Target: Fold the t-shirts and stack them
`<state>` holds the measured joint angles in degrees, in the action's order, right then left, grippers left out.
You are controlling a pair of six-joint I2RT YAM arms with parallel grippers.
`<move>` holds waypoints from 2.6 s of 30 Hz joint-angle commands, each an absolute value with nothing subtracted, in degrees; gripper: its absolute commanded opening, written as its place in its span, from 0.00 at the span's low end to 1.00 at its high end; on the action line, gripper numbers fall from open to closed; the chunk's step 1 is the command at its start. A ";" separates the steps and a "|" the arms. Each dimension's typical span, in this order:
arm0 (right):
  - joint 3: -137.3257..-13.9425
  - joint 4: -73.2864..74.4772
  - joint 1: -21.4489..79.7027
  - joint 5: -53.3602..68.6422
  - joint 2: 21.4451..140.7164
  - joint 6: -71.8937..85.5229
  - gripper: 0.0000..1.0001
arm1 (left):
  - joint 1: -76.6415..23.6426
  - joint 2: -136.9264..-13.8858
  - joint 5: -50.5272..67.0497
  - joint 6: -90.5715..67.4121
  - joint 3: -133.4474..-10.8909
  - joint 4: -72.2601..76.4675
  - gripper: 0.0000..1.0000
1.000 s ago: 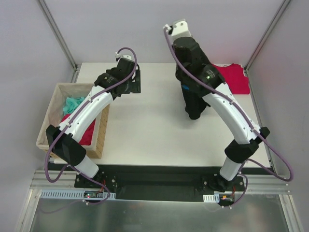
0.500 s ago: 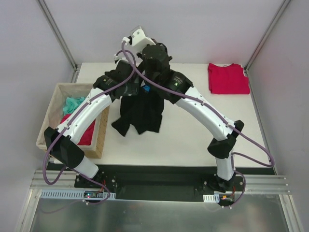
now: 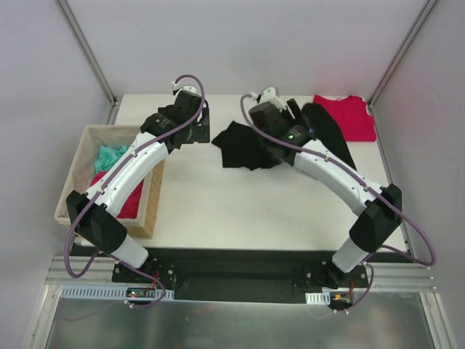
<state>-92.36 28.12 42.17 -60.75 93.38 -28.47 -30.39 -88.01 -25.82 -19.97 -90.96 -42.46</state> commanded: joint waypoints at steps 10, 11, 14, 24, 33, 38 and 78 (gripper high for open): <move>-93.77 35.43 47.99 -55.37 100.89 -17.91 1.00 | -30.85 -90.77 -20.93 -16.45 -93.50 -42.36 0.99; -96.13 34.90 47.55 -54.85 101.16 -18.36 1.00 | -30.85 -92.27 -19.26 -15.39 -94.73 -42.89 0.99; -97.91 34.19 44.57 -52.21 101.43 -17.67 1.00 | -30.76 -98.68 -16.44 -13.54 -101.06 -44.03 0.97; -91.41 29.36 35.86 -49.48 90.11 -18.02 0.99 | -24.01 -124.70 -3.62 -11.51 -127.42 -53.96 0.89; -90.18 28.48 34.01 -48.25 84.03 -17.67 1.00 | -22.94 -135.97 5.09 -14.59 -136.94 -61.52 0.87; -89.74 28.48 34.10 -47.20 84.64 -16.79 1.00 | -27.05 -133.77 3.96 -11.62 -132.37 -60.74 0.77; -87.80 28.65 34.28 -46.32 83.94 -15.82 1.00 | -31.73 -140.01 -0.18 -13.53 -128.50 -60.56 0.63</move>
<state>-88.05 29.41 34.11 -46.11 85.03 -16.73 -31.20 -139.17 -0.32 -13.65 -126.69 -58.57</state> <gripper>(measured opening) 0.995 0.614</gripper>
